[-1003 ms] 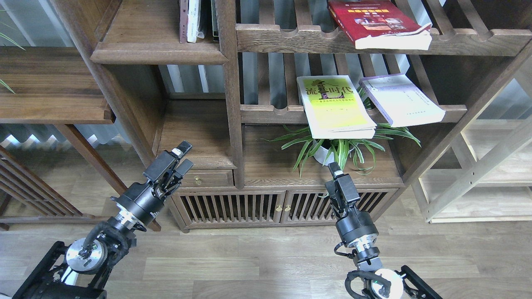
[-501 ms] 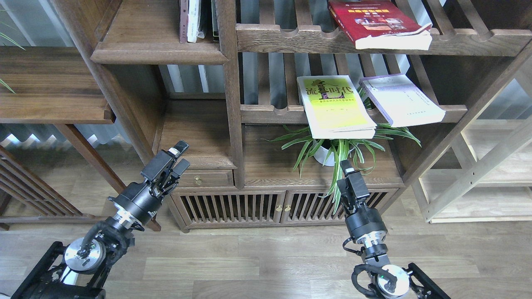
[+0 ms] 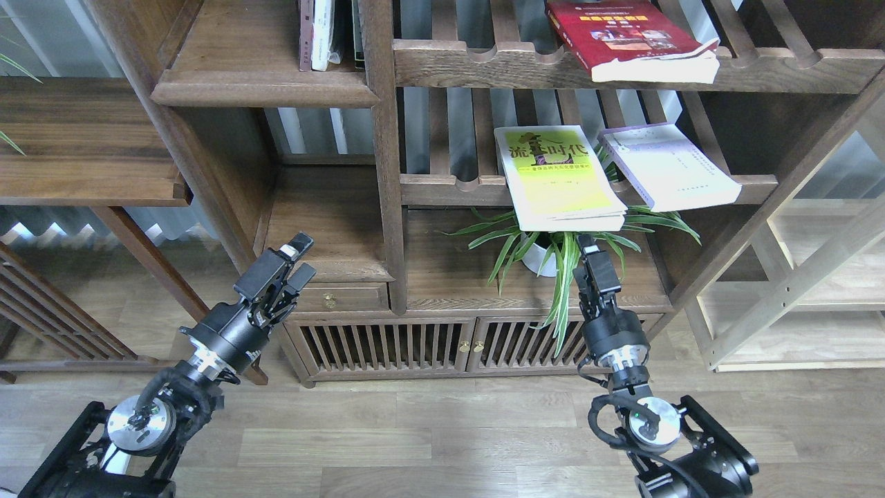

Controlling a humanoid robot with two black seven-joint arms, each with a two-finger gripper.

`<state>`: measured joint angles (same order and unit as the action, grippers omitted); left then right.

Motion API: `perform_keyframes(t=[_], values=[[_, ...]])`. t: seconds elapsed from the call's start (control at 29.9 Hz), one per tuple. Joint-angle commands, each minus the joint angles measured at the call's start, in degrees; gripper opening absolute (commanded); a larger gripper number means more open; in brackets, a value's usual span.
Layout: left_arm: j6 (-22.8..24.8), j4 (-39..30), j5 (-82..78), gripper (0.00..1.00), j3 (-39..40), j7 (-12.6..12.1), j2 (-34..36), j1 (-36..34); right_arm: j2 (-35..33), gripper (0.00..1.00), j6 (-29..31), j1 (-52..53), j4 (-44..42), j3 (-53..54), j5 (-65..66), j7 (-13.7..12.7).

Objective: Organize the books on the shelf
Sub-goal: 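Reach the right gripper up to the yellow book's lower edge and grasp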

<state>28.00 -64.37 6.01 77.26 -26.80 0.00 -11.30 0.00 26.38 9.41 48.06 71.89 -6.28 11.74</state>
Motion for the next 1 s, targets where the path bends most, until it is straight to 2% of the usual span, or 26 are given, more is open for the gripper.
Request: perform_keyframes(t=[0.0, 0.47, 0.97], values=[[0.0, 0.04, 0.06, 0.99, 0.08, 0.26, 0.0, 0.14, 0.0, 1.0, -0.01, 0.26, -0.16, 0.79, -0.13, 0.04], [0.0, 0.12, 0.06, 0.99, 0.08, 0.17, 0.0, 0.49, 0.0, 1.0, -2.65, 5.09, -2.8, 1.06, -4.79, 0.04], [0.0, 1.44, 0.06, 0.99, 0.08, 0.17, 0.0, 0.49, 0.0, 0.99, -2.83, 8.17, -7.19, -2.54, -5.32, 0.04]])
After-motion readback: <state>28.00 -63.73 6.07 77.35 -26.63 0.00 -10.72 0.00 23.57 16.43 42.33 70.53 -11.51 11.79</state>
